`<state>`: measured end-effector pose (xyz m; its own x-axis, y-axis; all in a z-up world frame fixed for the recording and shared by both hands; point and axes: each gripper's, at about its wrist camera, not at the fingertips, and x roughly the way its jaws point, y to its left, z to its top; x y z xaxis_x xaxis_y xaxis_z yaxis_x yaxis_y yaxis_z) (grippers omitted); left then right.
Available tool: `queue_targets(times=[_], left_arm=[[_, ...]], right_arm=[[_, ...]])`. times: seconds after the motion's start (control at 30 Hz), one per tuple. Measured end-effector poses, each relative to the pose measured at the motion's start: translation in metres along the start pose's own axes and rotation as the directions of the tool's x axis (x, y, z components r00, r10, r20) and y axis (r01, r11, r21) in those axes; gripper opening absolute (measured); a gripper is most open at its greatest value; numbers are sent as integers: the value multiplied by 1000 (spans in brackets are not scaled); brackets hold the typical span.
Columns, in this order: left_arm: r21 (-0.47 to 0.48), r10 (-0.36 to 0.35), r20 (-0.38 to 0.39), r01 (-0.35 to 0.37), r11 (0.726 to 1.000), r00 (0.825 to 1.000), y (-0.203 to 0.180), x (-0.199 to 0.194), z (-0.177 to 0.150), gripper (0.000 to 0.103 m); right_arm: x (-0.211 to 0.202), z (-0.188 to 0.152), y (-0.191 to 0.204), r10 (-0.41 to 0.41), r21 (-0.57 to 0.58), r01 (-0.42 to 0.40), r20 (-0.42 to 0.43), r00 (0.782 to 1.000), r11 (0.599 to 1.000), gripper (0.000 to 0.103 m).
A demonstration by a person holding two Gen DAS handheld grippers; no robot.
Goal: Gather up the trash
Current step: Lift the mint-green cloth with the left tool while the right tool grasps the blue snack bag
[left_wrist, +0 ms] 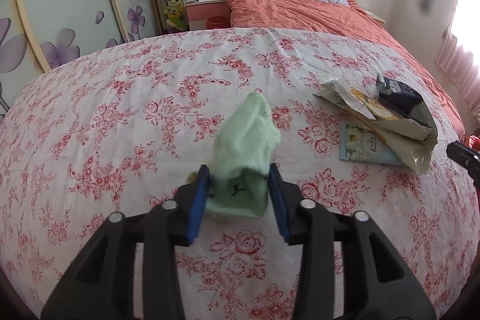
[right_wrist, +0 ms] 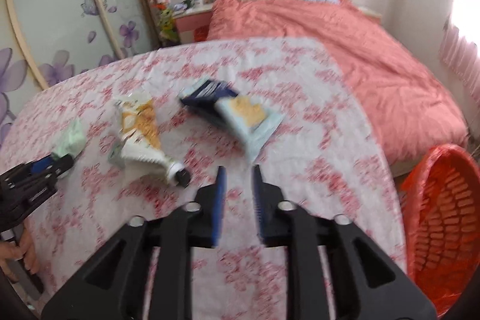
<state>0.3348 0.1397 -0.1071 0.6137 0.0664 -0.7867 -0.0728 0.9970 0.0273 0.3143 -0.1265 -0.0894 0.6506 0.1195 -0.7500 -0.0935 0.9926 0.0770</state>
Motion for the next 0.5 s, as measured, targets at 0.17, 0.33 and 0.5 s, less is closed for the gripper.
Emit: queue_targets(times=[0.17,0.33,0.5], left_arm=[[-10,13,-4,-14,1000,1000,2,3,2,58],[-28,6,-8,-6,1000,1000,3,10,6,63],[-24,-6,-3,6,1000,1000,3,14,8,69]], right_arm=[[17,22,4,-9,-24,10,30,1000,1000,73],[55,43,15,-29,-105,29,6,1000,994,76],[80,53,17,-39,-173,30,-48,998,985,74]])
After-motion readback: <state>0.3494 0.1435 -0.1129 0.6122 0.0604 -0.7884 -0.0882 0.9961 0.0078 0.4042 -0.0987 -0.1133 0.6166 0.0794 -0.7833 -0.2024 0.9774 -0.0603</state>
